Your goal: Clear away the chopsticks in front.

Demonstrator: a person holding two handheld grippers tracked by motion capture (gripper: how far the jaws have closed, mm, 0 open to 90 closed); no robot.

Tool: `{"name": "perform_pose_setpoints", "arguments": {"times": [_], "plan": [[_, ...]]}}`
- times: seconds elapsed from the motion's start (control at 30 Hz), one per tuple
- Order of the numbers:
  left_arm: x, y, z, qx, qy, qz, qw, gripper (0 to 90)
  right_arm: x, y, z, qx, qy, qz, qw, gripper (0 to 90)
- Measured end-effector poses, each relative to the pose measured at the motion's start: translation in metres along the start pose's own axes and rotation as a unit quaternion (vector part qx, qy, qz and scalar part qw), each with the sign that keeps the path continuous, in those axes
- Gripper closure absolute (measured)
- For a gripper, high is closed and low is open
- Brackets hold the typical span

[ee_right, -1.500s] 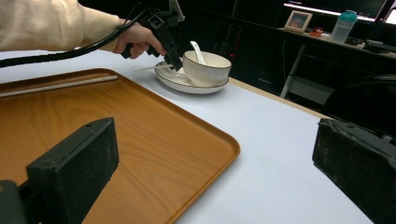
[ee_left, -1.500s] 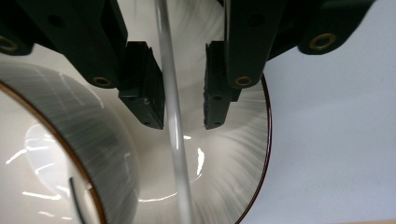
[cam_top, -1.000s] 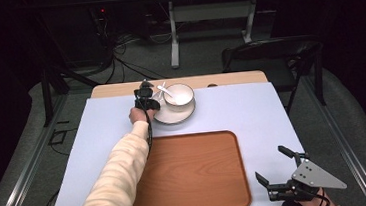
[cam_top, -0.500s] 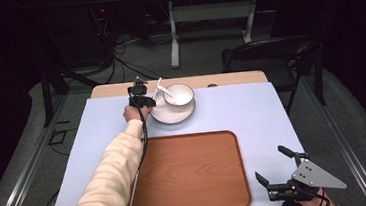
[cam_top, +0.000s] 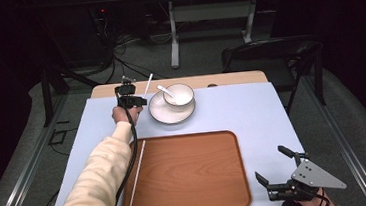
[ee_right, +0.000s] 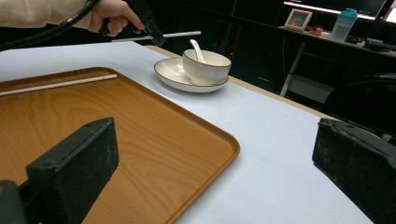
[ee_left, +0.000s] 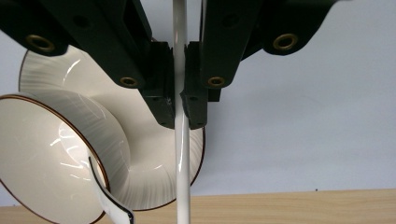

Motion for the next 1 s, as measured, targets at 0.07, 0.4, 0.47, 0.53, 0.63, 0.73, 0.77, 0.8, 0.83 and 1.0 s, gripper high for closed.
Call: {"name": "perform_pose_setpoints", "arguments": {"times": [0.07, 0.4, 0.47, 0.53, 0.63, 0.73, 0.77, 0.8, 0.83, 1.0], "plan": [[-0.001, 0.007, -0.001, -0.001, -0.003, 0.003, 1.0000, 85.0, 0.000, 0.000, 0.000, 0.000, -0.001, 0.000, 1.0000, 0.0], [-0.012, 0.038, -0.001, -0.008, -0.016, 0.015, 0.9997, 85.0, 0.000, 0.001, 0.001, -0.001, 0.000, 0.001, 1.0000, 0.0], [-0.015, 0.043, -0.002, -0.010, -0.016, 0.015, 0.9997, 85.0, 0.000, 0.000, 0.000, 0.000, 0.001, 0.001, 1.0000, 0.0], [-0.019, 0.048, -0.002, -0.012, -0.014, 0.019, 0.9997, 85.0, 0.000, 0.000, 0.001, 0.000, 0.000, 0.001, 1.0000, 0.0], [-0.024, 0.056, -0.001, -0.016, -0.013, 0.024, 0.9995, 85.0, 0.000, 0.000, 0.000, 0.000, 0.000, 0.003, 1.0000, 0.0], [-0.030, 0.066, 0.002, -0.022, -0.015, 0.034, 0.9991, 85.0, 0.000, -0.001, 0.001, -0.001, -0.003, 0.002, 1.0000, 0.0], [-0.033, 0.070, 0.003, -0.024, -0.015, 0.036, 0.9989, 85.0, 0.000, 0.000, 0.001, -0.001, -0.002, 0.003, 1.0000, 0.0], [-0.036, 0.073, 0.003, -0.025, -0.016, 0.037, 0.9989, 85.0, 0.001, 0.000, 0.000, 0.000, -0.003, 0.005, 1.0000, 0.0], [-0.039, 0.077, 0.004, -0.026, -0.016, 0.038, 0.9988, 85.0, 0.001, 0.000, 0.000, 0.000, 0.000, 0.006, 1.0000, 0.0], [-0.055, 0.092, 0.006, -0.032, -0.013, 0.049, 0.9982, 85.0, 0.001, 0.000, 0.000, 0.001, 0.000, 0.004, 1.0000, 0.0]]}}
Point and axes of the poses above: each handheld gripper's, and its own axes: y roughly backward along the jaws, x roughly out of its top, z roughly to its right, the point moved 9 cm from there along -y, roughly forward along the jaws
